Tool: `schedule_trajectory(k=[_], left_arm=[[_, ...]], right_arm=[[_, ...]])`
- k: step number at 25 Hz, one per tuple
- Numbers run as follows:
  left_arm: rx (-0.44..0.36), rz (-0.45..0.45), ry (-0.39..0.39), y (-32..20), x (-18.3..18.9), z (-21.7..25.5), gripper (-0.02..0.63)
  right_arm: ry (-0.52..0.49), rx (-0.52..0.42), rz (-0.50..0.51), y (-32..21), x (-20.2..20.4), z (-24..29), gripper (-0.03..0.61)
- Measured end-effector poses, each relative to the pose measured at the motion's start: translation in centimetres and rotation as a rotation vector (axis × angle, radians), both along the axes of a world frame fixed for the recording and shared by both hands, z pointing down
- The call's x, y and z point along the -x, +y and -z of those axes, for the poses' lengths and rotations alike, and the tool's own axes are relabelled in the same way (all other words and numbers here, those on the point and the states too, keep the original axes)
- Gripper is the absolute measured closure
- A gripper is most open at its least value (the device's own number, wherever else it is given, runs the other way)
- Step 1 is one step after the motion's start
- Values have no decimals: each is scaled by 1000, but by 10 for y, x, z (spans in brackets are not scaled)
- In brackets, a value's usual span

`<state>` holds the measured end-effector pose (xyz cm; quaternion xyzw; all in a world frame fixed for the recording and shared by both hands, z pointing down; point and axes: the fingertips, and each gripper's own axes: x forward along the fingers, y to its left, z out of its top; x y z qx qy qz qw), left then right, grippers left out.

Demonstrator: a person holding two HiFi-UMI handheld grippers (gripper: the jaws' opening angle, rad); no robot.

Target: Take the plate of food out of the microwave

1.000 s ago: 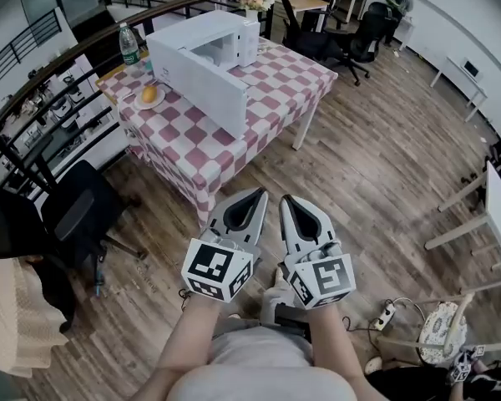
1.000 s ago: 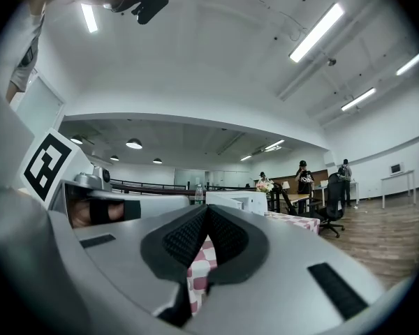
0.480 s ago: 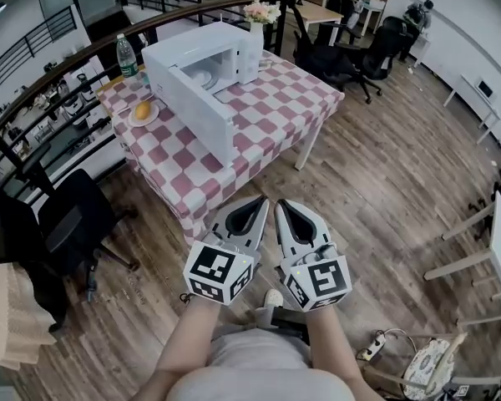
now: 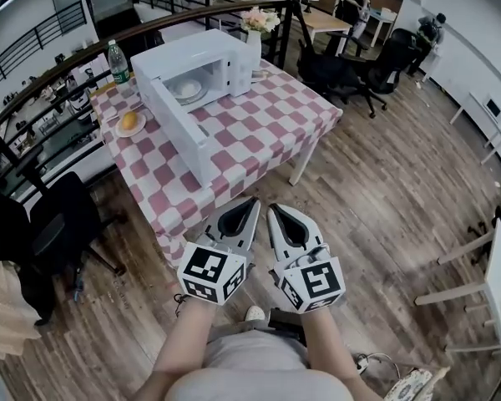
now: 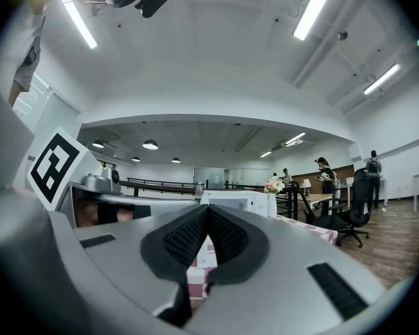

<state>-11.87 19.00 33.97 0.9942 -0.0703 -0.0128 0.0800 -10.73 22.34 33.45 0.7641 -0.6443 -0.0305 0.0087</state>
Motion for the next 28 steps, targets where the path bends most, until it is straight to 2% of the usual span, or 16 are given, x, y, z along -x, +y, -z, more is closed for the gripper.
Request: schedule_trajectory(k=[5, 15, 22, 28], left_arm=[[2, 51, 10, -1, -34, -1, 612], [-9, 69, -27, -11, -76, -11, 612], [9, 122, -35, -47, -106, -20, 612], [32, 182, -42, -90, -134, -30, 612]], right_arm=[[-8, 7, 26, 1, -37, -4, 555], [-45, 2, 38, -10, -80, -15, 555], [-49, 11, 38, -35, -113, -20, 555], [-57, 29, 66, -77, -146, -26, 555]])
